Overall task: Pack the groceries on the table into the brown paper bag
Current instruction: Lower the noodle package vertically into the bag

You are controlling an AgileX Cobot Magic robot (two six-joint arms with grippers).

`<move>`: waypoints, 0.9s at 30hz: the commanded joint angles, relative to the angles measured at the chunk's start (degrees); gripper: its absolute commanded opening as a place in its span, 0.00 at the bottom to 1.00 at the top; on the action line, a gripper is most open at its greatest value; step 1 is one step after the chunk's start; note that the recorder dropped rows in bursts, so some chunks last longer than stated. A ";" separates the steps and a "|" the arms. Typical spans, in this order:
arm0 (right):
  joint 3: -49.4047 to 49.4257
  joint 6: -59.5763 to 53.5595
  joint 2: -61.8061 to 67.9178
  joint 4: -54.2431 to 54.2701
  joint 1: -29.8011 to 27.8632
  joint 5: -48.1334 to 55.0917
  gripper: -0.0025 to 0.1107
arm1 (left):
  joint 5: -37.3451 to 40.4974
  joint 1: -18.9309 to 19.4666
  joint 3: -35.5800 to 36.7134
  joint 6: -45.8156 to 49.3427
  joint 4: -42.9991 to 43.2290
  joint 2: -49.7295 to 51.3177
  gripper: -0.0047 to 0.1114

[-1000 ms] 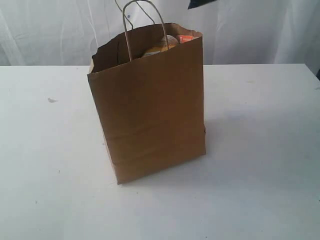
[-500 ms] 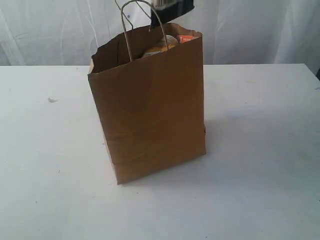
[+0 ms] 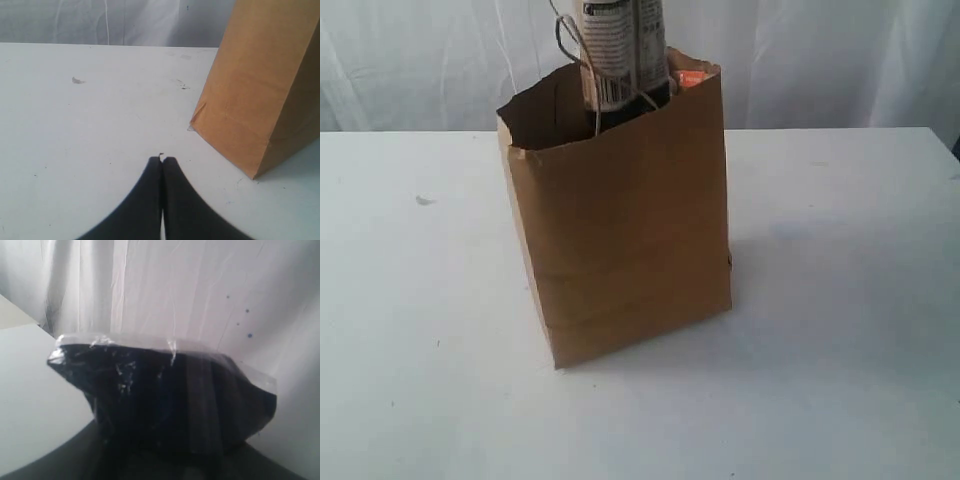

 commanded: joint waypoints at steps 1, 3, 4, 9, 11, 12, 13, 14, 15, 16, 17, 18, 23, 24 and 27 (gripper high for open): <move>-1.32 1.43 -1.30 -0.37 0.04 1.16 0.02 | -0.29 0.13 0.24 -0.15 -0.21 -0.25 0.04; -1.32 1.55 -1.30 -0.37 0.04 4.40 0.02 | -0.29 0.13 0.24 -0.15 -0.21 -0.25 0.04; -1.32 1.55 -1.30 -0.37 0.04 6.11 0.02 | -0.29 0.13 0.24 -0.15 -0.21 -0.25 0.04; -1.21 1.55 -0.70 -0.37 0.04 8.91 0.02 | -0.29 0.13 0.24 -0.15 -0.21 -0.25 0.04; -1.21 1.55 -0.12 -0.37 0.04 8.91 0.02 | -0.29 0.13 0.24 -0.15 -0.21 -0.25 0.04; -1.21 1.55 0.11 -0.02 0.04 9.04 0.02 | -0.29 0.13 0.24 -0.15 -0.21 -0.25 0.04; -1.21 1.55 0.77 0.59 0.04 9.29 0.02 | -0.29 0.13 0.24 -0.15 -0.21 -0.25 0.04; -1.21 1.55 1.38 1.18 0.04 9.78 0.02 | -0.29 0.13 0.24 -0.15 -0.21 -0.25 0.04; -1.21 1.55 1.94 1.73 0.04 10.19 0.02 | -0.29 0.13 0.24 -0.15 -0.21 -0.25 0.04; -1.11 1.55 2.59 1.96 0.04 10.43 0.02 | -0.29 0.13 0.24 -0.15 -0.21 -0.25 0.04; -1.00 1.55 3.19 2.13 0.04 10.43 0.02 | -0.29 0.13 0.24 -0.15 -0.21 -0.25 0.04; -0.91 1.55 3.72 2.47 0.04 10.43 0.02 | -0.29 0.13 0.24 -0.15 -0.21 -0.25 0.04; 4.59 2.84 4.84 4.33 0.04 7.17 0.02 | -0.29 0.13 0.24 -0.15 -0.21 -0.25 0.04; 5.10 2.84 4.60 4.33 0.04 6.92 0.02 | -0.29 0.13 0.24 -0.15 -0.21 -0.25 0.04; 7.08 3.06 3.76 4.22 0.04 6.26 0.02 | -0.29 0.13 0.24 -0.15 -0.21 -0.25 0.04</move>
